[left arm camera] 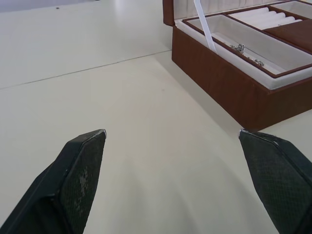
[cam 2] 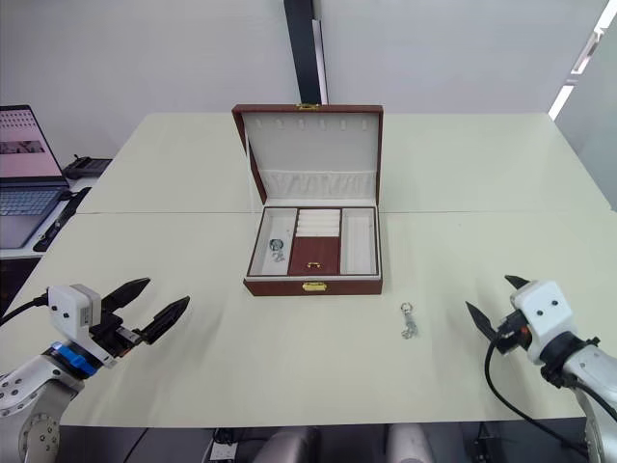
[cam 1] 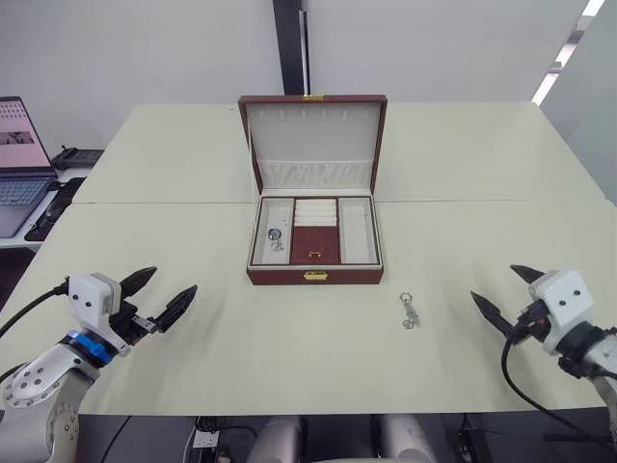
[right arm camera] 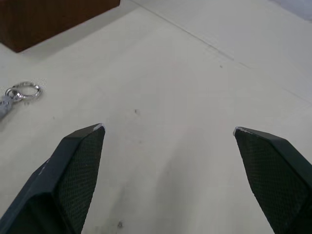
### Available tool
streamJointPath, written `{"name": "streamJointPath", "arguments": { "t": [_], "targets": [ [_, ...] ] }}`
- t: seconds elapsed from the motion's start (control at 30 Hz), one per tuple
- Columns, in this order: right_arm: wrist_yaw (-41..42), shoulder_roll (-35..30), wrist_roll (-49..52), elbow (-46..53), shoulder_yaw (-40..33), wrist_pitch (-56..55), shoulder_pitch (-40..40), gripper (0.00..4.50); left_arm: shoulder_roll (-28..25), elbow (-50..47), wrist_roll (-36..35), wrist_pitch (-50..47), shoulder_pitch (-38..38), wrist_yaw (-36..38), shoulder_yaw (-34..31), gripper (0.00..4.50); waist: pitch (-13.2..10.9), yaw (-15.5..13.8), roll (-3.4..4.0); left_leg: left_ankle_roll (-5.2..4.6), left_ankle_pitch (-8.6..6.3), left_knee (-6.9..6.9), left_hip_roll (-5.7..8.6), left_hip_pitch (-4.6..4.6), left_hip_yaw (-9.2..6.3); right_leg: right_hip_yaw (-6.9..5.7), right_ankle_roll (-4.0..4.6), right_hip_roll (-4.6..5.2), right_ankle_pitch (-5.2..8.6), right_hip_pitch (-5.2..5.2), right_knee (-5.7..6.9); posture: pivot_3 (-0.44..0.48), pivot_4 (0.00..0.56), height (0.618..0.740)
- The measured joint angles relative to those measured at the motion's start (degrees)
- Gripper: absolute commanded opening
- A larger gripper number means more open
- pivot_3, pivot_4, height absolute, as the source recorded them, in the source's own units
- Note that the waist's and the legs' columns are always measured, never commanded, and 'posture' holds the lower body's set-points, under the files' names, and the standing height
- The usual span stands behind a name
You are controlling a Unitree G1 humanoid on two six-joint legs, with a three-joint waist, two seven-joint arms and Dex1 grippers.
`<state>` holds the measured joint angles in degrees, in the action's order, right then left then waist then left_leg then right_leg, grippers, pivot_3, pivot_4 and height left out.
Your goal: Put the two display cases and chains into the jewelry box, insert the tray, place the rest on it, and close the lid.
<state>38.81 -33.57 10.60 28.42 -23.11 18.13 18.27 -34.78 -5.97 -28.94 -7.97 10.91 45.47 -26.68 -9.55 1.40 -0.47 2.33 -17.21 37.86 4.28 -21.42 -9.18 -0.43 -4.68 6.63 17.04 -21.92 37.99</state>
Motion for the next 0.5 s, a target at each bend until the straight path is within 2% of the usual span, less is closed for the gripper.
{"name": "streamJointPath", "arguments": {
  "t": [0.2,0.5],
  "targets": [
    [-0.12,0.26,2.22,-0.02,-0.5,-1.03,1.36,4.48,-1.06,1.06,1.06,0.82,-0.38,1.33,0.04,4.5,0.01,0.04,-0.01,0.0,0.0,-0.01,0.0,0.11,-0.03,-0.02,0.0,0.0,0.0,0.14,-0.02,0.0,0.15,0.74],
    [0.03,0.12,4.68,-0.96,-1.14,-0.99,1.73,4.48,-3.53,-1.21,-1.91,-4.71,0.99,3.43,-0.17,4.5,0.0,0.02,-0.01,-0.02,-0.01,-0.02,-0.01,0.18,-0.04,-0.02,0.0,0.01,0.01,0.22,-0.04,0.0,0.15,0.74]
  ]
}}
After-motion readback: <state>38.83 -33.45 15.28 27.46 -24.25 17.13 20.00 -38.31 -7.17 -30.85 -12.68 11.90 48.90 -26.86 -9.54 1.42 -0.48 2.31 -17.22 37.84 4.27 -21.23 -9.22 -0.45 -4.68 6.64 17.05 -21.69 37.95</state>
